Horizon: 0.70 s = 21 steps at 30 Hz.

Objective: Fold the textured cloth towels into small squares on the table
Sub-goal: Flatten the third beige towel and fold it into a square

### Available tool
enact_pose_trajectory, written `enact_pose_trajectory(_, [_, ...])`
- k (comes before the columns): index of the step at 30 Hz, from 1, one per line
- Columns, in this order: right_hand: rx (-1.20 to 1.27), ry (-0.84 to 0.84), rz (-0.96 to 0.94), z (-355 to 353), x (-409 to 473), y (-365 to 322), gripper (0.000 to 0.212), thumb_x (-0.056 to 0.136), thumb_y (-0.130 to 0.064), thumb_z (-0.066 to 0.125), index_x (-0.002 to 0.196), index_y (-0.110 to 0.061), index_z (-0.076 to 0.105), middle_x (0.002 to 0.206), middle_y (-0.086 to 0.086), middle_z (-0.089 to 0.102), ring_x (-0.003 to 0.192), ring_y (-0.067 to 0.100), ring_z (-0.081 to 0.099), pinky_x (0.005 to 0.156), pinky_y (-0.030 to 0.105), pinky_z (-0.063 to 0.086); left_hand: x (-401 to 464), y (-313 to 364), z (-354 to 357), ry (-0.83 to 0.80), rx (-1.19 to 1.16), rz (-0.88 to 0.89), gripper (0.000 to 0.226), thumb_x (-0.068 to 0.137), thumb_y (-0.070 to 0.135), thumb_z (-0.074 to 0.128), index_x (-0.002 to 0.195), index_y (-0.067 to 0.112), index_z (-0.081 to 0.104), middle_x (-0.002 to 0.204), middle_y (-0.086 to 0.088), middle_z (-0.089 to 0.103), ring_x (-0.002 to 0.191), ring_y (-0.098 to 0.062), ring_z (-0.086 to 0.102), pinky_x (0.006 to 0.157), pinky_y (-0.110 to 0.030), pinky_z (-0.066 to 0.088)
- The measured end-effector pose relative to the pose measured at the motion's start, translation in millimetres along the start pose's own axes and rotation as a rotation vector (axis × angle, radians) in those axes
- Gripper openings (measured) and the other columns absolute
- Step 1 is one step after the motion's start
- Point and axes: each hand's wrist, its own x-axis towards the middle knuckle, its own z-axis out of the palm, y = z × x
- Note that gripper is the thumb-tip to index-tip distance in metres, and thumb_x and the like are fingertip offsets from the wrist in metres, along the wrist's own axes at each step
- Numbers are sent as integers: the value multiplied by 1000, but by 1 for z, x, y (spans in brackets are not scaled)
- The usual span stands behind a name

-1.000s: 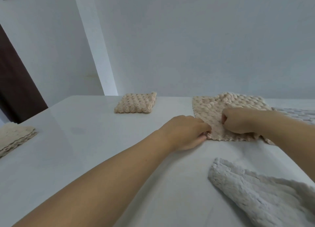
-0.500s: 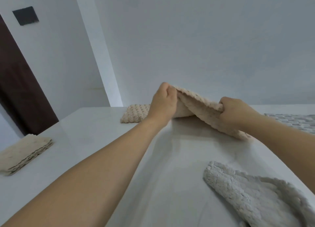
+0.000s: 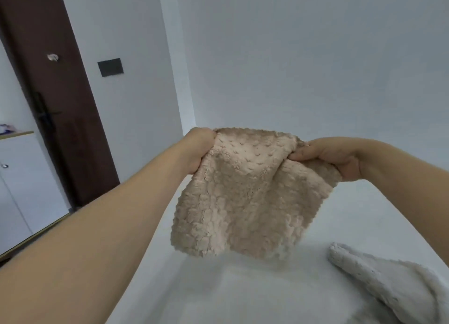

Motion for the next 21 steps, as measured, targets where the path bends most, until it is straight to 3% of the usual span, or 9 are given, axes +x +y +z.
enact_pose_trajectory(2, [54, -91, -15, 14, -6, -9, 41, 76, -20, 72, 115, -7, 67, 111, 15, 70, 91, 27, 70, 83, 41, 58, -13, 2, -32, -116, -17, -89, 21, 97, 10, 47, 95, -2, 64, 83, -15, 64, 77, -31, 65, 71, -45, 57])
enact_pose_trajectory(4, [109, -189, -27, 28, -9, -14, 44, 65, -21, 86, 104, -5, 72, 101, 15, 72, 82, 27, 72, 72, 41, 61, -25, -2, -58, -223, -1, -149, 26, 97, 12, 47, 101, -6, 65, 88, -17, 69, 76, -31, 70, 64, -42, 60])
enact_pose_trajectory(6, [174, -281, -14, 42, -7, -14, 51, 51, -19, 94, 96, -4, 75, 95, 16, 73, 79, 27, 73, 67, 39, 60, -30, -14, -76, -243, 6, -197, 27, 98, 11, 49, 106, -8, 65, 87, -18, 71, 70, -30, 71, 55, -38, 59])
enact_pose_trajectory(7, [170, -298, 4, 50, -4, -11, 45, 54, -19, 93, 93, -4, 76, 92, 16, 73, 77, 26, 73, 65, 38, 60, -29, -23, -82, -235, 21, -219, 27, 98, 12, 51, 108, -8, 65, 85, -17, 71, 67, -29, 70, 54, -36, 59])
enact_pose_trajectory(9, [122, -257, 72, 61, 11, -3, 22, 72, -23, 79, 86, -6, 78, 85, 13, 73, 69, 23, 72, 62, 34, 60, -27, -47, -92, -219, 46, -283, 28, 98, 15, 53, 111, -6, 66, 84, -15, 71, 67, -27, 70, 54, -34, 59])
enact_pose_trajectory(13, [-94, -126, 293, 75, 51, 33, 23, 84, -24, 72, 79, -2, 73, 63, 9, 65, 57, 20, 64, 58, 27, 55, -15, -112, -91, -120, 150, -371, 24, 101, 21, 51, 103, 2, 65, 85, -11, 69, 70, -23, 66, 61, -31, 56])
enact_pose_trajectory(14, [-151, -83, 341, 78, 62, 43, 23, 89, -21, 67, 84, 2, 70, 66, 12, 64, 59, 22, 65, 58, 28, 56, -11, -130, -86, -83, 225, -354, 23, 101, 21, 51, 98, 3, 64, 85, -11, 67, 70, -22, 63, 63, -29, 55])
enact_pose_trajectory(17, [-394, 67, 414, 87, 96, 76, 17, 92, -9, 61, 102, 4, 62, 93, 19, 66, 78, 30, 68, 68, 36, 58, 7, -181, -68, 11, 467, -239, 30, 102, 19, 43, 74, 9, 51, 71, -7, 53, 57, -18, 50, 50, -24, 45])
enact_pose_trajectory(21, [-735, 246, 306, 94, 131, 107, 22, 93, -13, 56, 109, -1, 66, 101, 12, 64, 83, 27, 62, 62, 28, 47, 27, -226, -48, 87, 698, -81, 29, 99, 9, 38, 71, 9, 45, 78, -9, 52, 68, -23, 49, 67, -32, 42])
